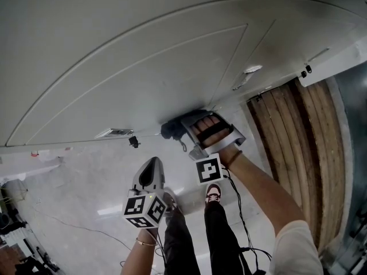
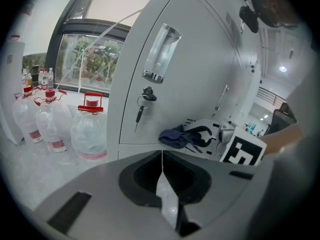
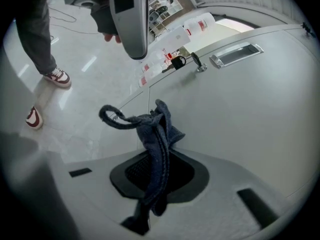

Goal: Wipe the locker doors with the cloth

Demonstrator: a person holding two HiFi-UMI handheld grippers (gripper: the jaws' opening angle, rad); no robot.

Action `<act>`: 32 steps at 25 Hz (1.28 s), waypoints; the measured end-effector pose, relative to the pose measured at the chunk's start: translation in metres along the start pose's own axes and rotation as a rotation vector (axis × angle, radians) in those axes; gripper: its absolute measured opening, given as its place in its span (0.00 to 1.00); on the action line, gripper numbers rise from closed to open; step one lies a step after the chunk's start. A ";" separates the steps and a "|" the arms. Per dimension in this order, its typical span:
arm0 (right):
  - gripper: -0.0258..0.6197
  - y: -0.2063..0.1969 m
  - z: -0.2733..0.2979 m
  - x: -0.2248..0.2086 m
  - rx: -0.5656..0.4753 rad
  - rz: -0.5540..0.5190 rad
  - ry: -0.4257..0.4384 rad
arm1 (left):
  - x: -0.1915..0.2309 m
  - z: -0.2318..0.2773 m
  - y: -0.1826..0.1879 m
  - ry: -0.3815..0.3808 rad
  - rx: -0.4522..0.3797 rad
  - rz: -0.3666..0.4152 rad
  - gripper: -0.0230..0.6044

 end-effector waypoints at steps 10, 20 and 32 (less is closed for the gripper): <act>0.11 0.000 -0.013 -0.006 -0.008 0.070 0.017 | -0.010 -0.005 0.010 -0.007 -0.005 0.015 0.05; 0.11 -0.003 -0.087 -0.027 -0.007 0.322 0.036 | -0.047 -0.044 0.057 -0.026 -0.019 0.043 0.05; 0.11 -0.005 -0.182 -0.088 0.038 0.853 -0.056 | -0.084 -0.097 0.145 -0.061 -0.107 0.093 0.05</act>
Point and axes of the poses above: the fingertips, and each gripper's own axes: z forward along the fingers, x to its left, y out of its top, the point moved 9 cm from there along -z, backward along the fingers, and after that the axes turned 6 degrees about y, right-handed, at the moved point
